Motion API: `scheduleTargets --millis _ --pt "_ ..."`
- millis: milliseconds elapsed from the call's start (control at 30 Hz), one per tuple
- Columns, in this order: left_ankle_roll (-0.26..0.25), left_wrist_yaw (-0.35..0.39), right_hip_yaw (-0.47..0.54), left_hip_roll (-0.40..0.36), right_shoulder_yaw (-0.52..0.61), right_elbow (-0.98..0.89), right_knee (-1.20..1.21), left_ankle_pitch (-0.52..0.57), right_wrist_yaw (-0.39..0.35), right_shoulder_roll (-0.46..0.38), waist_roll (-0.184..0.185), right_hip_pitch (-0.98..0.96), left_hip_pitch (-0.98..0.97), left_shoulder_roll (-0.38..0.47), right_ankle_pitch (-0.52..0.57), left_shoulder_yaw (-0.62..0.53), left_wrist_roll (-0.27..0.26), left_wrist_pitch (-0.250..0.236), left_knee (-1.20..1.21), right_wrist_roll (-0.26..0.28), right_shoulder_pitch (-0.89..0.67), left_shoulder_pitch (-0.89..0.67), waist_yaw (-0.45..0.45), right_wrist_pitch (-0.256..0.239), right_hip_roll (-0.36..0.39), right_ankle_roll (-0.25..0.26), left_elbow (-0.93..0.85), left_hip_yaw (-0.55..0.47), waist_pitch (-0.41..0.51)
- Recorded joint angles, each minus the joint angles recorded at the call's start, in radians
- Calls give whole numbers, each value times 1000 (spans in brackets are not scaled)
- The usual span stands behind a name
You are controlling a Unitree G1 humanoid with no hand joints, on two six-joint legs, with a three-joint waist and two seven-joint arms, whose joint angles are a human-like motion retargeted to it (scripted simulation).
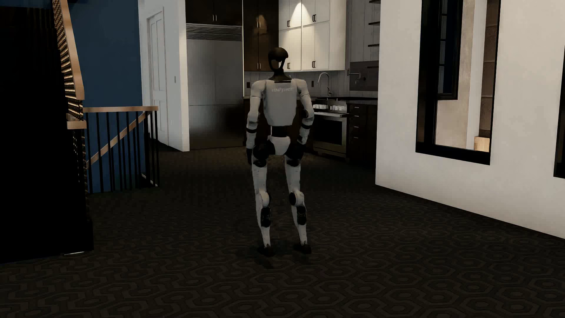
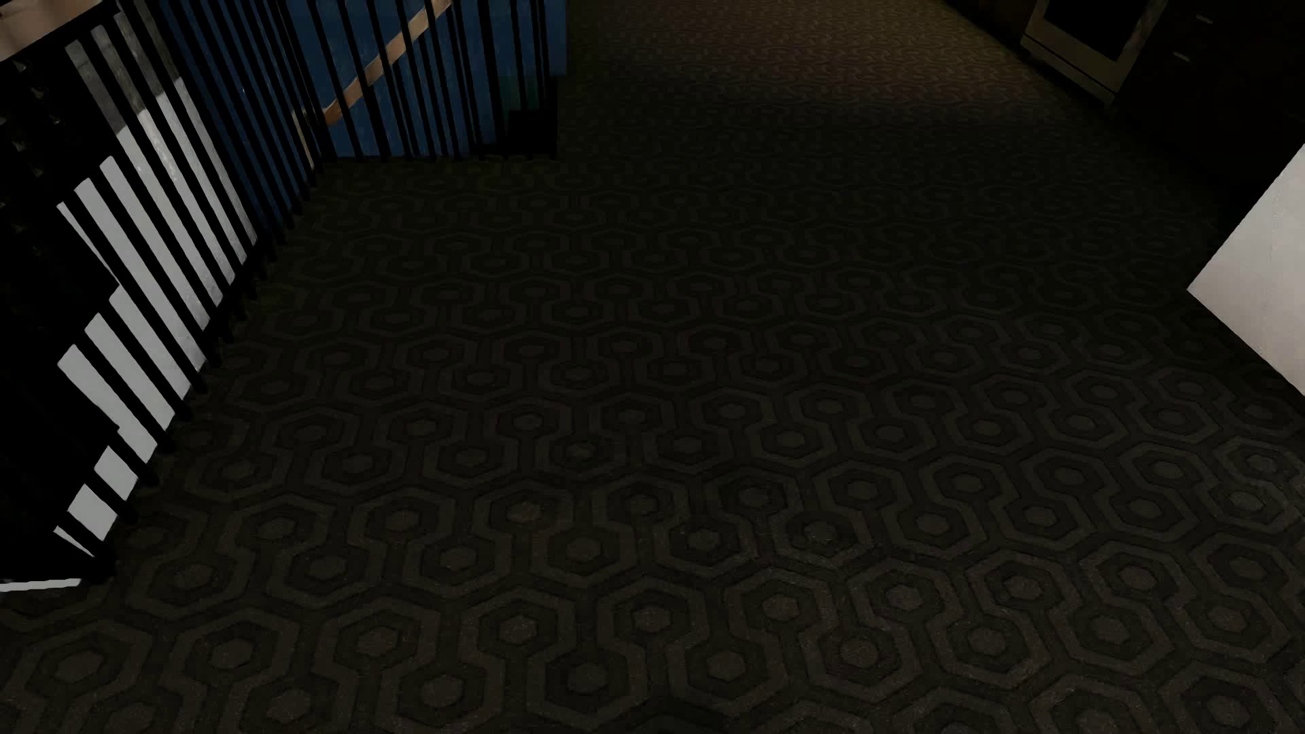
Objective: Advance
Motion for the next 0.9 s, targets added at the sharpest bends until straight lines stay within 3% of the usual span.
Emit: scheduleTargets --millis 133,200,233,300,400,567,767,900 --pt "0 0 0 -2 1 0 6 -18 0 -1 -2 -7 -5 1 -2 -2 0 0 11 0 0 0 1 0 -2 0 0 0 1" --pt "0 0 0 -5 -3 3 53 -142 0 -2 0 -40 -51 -1 -9 -3 0 0 230 0 0 -1 -1 0 -1 0 1 0 4" --pt "0 0 0 -10 -10 3 224 -143 0 -1 1 -71 -92 -2 -43 -7 0 0 216 0 3 0 -2 0 3 0 0 0 8" --pt "0 0 0 -18 -40 -25 257 -89 0 3 5 -77 -115 -8 -122 -19 0 0 237 0 29 13 6 0 2 0 -7 0 25" --pt "0 0 0 -18 -41 -15 257 -118 0 0 11 -23 -108 -24 -222 8 0 0 269 0 60 41 15 0 -6 0 4 0 18" --pt "0 0 0 -31 -88 -13 293 -224 0 -8 8 -19 -85 -10 -273 23 0 0 271 0 95 49 12 0 -11 0 13 0 3" --pt "0 0 0 -79 -115 0 895 -314 0 22 -47 -546 -53 2 -198 54 0 0 256 0 62 -13 -45 0 -27 0 -10 0 51" --pt "0 0 0 -32 -151 37 752 -393 0 20 -21 -791 48 -30 -97 125 0 0 190 0 123 -79 -140 0 -19 0 -196 0 69"
